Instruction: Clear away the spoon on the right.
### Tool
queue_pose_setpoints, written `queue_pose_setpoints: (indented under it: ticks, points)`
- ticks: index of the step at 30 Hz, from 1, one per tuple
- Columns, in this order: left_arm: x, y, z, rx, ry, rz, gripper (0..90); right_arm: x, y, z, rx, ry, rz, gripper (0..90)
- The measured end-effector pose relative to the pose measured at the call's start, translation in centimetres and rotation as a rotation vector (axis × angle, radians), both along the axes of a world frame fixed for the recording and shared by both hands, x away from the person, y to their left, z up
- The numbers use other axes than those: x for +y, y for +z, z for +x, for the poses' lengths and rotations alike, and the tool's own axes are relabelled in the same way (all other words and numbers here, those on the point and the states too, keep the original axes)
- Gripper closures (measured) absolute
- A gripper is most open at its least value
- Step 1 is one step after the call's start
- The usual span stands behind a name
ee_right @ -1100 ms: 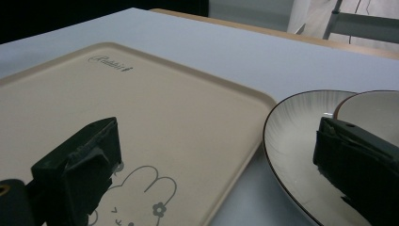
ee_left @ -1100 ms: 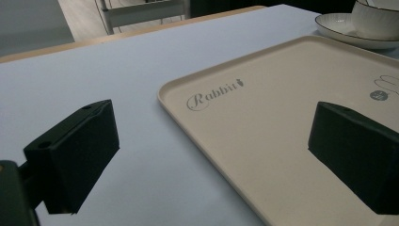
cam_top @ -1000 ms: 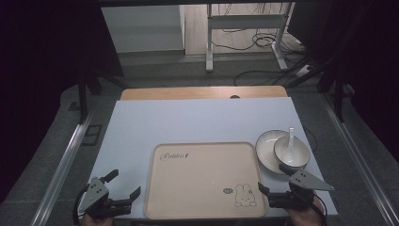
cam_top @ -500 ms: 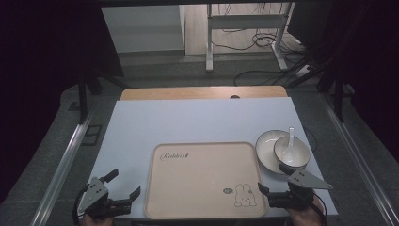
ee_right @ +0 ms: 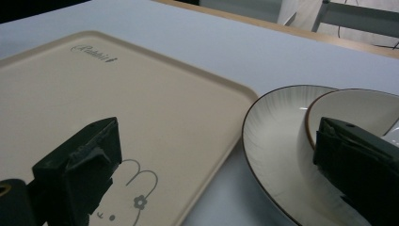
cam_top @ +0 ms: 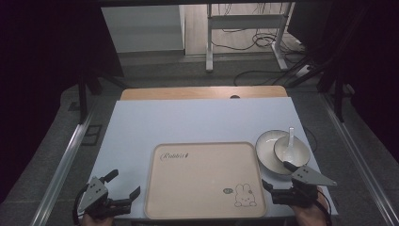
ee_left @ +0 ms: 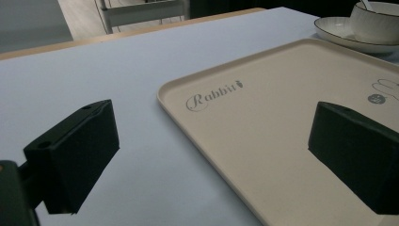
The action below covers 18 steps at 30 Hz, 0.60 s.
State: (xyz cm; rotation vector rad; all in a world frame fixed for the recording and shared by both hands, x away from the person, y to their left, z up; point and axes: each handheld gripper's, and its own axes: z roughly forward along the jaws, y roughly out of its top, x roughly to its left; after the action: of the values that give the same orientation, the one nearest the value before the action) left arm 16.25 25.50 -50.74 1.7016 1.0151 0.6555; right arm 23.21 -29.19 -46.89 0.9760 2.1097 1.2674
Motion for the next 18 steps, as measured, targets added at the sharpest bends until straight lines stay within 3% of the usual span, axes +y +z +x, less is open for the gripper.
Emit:
queue_pose_setpoints:
  ticks: [18]
  points:
    - [0.0, -0.1, 0.1, 0.006, 0.001, -0.006, 2.1, -1.3, 1.5, 1.3, 0.064, -0.059, 0.036, 1.6]
